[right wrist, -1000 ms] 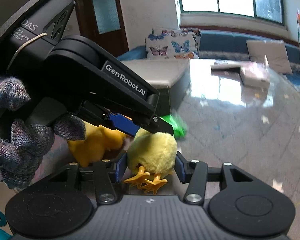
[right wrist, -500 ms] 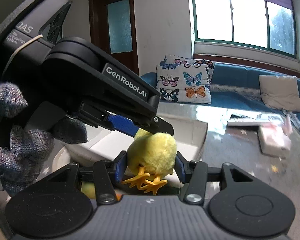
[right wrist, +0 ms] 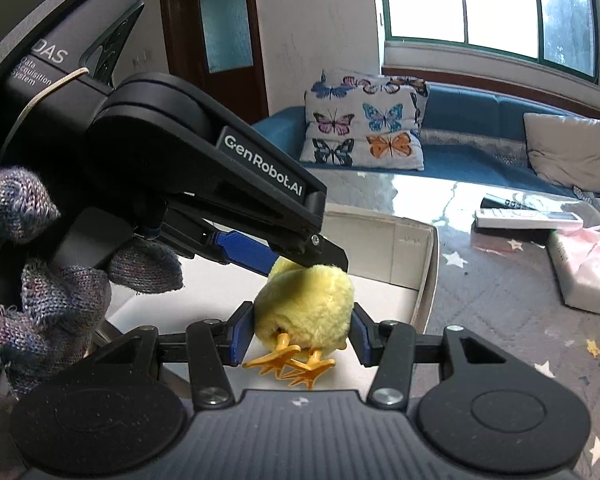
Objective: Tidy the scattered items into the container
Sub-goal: 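Lift the chick with both grippers and lower it into the box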
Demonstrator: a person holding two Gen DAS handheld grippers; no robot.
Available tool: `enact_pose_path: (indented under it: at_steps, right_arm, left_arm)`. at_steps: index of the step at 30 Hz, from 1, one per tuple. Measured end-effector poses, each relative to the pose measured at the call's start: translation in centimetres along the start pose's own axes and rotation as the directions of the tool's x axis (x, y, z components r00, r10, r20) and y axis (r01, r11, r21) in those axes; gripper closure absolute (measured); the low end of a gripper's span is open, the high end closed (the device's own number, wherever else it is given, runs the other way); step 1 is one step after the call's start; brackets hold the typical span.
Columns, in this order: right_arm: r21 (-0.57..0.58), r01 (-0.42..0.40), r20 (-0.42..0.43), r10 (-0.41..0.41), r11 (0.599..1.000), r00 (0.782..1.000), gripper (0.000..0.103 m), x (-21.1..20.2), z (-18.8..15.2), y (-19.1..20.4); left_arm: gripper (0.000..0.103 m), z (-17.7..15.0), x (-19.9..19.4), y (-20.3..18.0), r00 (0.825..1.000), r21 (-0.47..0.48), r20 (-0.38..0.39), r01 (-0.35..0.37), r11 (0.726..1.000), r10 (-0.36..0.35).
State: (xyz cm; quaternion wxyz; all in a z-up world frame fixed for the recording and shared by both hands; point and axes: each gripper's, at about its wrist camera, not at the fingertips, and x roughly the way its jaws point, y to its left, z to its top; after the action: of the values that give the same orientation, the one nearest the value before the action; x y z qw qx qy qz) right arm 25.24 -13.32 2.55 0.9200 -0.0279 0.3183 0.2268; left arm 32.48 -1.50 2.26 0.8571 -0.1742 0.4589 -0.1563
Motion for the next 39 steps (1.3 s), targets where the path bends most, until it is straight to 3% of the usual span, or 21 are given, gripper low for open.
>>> enact_pose_path:
  at_steps: [19, 39]
  right_arm:
    - [-0.054, 0.027, -0.066, -0.031, 0.998, 0.997, 0.053, 2.6, 0.2, 0.2]
    - [-0.066, 0.03, -0.07, -0.034, 0.997, 0.997, 0.053, 2.5, 0.3, 0.5]
  left_arm:
    - [0.061, 0.4, 1.5, 1.6, 0.999, -0.06, -0.036, -0.007, 0.998, 0.005]
    - [0.061, 0.5, 0.0, -0.1, 0.999, 0.016, 0.032, -0.034, 0.999, 0.034]
